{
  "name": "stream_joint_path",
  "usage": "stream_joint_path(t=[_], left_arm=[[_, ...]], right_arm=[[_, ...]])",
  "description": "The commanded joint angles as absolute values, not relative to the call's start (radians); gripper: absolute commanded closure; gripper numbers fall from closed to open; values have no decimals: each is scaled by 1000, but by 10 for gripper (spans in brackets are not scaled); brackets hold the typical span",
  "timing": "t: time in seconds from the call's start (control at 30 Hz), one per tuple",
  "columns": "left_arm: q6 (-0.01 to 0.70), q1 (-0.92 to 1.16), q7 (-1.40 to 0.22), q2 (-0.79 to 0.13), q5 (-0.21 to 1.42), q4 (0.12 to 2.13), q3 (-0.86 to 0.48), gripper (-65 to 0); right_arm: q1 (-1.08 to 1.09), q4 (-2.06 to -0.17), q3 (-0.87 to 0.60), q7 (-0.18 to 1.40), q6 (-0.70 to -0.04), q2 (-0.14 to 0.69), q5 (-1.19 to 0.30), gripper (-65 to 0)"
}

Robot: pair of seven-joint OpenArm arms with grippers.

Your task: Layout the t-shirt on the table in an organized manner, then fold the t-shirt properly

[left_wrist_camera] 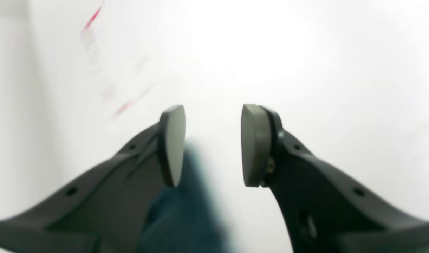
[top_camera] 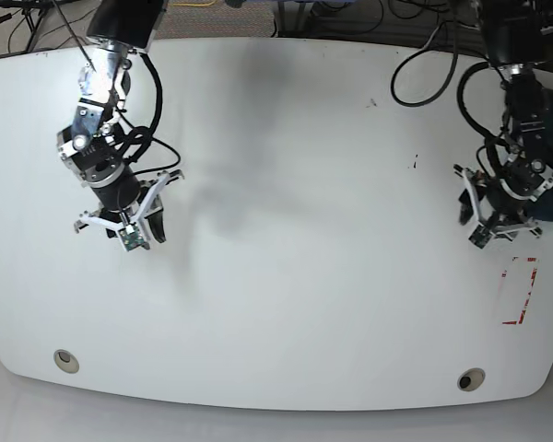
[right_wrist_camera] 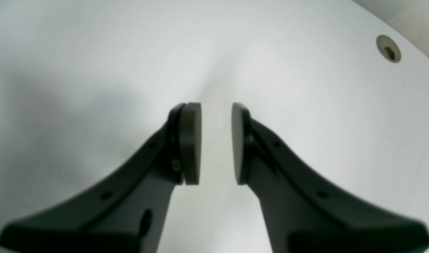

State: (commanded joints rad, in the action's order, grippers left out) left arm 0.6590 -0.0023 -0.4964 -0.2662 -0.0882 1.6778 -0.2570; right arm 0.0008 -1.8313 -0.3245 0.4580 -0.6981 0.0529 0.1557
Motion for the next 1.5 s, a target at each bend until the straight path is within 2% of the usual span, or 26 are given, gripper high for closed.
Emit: stream_joint_path(t=[0.17, 0.33, 0.4, 0.63, 0.9, 1.1, 1.5], left_arm=[[549, 61, -363, -188, -88, 1695, -263, -240], [446, 189, -252, -105, -87, 1735, -274, -240], [430, 243, -220, -87, -85, 1751, -274, -240], [429, 483, -179, -28, -82, 1865, -278, -240], [429, 765, -177, -27, -81, 1949, -280, -239], [429, 981, -177, -25, -81, 1986, -340, -239], [429, 1228, -182, -2, -79, 1960, -395, -239]], right_arm=[[-31, -1828, -378, 340, -698, -4, 225, -138], [-108, -1828, -409, 309, -698, -12, 225, -138], [-147, -1830, -415, 309, -698, -12, 217, -138], [-358, -1896, -438, 309, -698, 1, 79, -138], [-625, -2017, -449, 309, -698, 4, -12, -138], [-809, -2022, -470, 308, -698, 27, -93, -138], [-1106, -1991, -470, 308, -698, 27, -105, -138]])
